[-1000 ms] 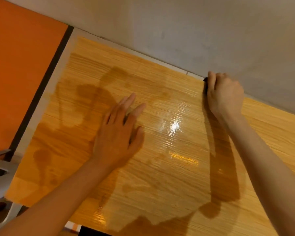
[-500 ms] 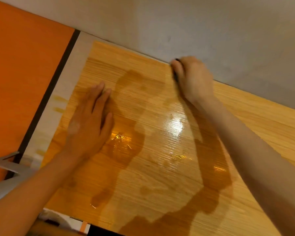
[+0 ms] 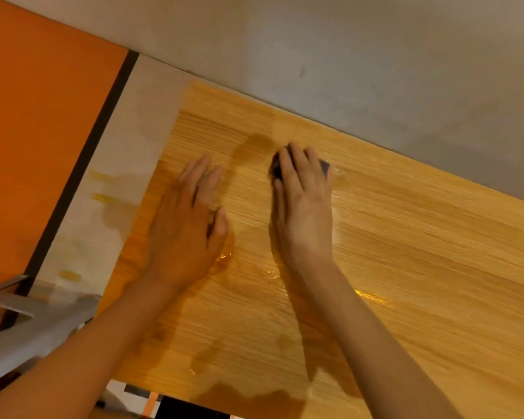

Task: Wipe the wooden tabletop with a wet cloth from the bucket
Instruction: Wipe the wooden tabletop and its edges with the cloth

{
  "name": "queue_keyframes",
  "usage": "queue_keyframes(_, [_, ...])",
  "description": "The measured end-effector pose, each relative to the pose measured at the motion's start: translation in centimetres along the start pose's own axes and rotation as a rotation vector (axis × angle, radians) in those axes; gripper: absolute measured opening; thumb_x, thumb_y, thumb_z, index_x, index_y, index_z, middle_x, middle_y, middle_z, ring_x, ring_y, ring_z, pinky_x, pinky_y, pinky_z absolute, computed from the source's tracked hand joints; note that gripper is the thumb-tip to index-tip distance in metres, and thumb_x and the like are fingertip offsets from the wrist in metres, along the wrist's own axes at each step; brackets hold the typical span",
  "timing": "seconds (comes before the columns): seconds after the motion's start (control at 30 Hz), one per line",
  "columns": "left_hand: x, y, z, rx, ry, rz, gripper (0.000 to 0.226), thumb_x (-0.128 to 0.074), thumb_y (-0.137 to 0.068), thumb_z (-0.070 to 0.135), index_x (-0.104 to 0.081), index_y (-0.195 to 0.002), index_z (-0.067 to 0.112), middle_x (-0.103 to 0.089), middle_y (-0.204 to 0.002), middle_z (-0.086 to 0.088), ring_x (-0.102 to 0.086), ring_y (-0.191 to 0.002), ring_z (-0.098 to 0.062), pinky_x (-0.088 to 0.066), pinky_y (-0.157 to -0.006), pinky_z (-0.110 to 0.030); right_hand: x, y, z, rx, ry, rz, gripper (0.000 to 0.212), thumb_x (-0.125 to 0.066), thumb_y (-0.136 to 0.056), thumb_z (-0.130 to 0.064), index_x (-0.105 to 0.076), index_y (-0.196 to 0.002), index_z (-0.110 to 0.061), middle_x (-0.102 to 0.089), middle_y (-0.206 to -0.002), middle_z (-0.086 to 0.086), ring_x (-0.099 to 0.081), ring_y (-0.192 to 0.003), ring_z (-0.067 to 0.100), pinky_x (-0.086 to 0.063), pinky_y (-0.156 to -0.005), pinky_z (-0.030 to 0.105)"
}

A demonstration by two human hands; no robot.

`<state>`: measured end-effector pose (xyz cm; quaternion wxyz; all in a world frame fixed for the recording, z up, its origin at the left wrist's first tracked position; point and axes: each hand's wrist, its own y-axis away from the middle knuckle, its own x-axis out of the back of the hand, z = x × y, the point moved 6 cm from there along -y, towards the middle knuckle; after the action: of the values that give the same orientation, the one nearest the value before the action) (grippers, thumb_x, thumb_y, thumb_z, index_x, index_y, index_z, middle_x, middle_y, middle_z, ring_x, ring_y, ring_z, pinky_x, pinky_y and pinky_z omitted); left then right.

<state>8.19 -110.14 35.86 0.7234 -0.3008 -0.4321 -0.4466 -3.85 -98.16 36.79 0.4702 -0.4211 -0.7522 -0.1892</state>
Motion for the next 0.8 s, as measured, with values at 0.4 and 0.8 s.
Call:
queue_keyframes(0.4, [-0.1, -0.2, -0.1, -0.002, 0.037, 0.039, 0.054, -0.047, -0.100, 0.022, -0.040, -0.151, 0.007, -0.031, -0.162, -0.012, -0.024, -0.153, -0.027, -0.022, -0.124, -0.047, -1.4, -3.3, -1.4, -0.051, 0.046, 0.011, 0.042, -0.037, -0.104, -0.021, -0.043, -0.144, -0.009, -0.036, -0.153, 0.008, -0.022, -0.146, 0.028, -0.011, -0.121, 0.048])
queue_keyframes(0.8, [-0.1, -0.1, -0.3, -0.021, 0.043, 0.075, 0.054, -0.048, -0.100, 0.021, -0.040, -0.152, 0.008, -0.033, -0.162, -0.011, -0.026, -0.152, -0.026, -0.024, -0.123, -0.048, -0.2, -5.6, 1.1, -0.134, 0.081, 0.023, 0.043, -0.038, -0.104, -0.026, -0.043, -0.144, -0.010, -0.036, -0.154, 0.008, -0.023, -0.146, 0.029, -0.011, -0.120, 0.047])
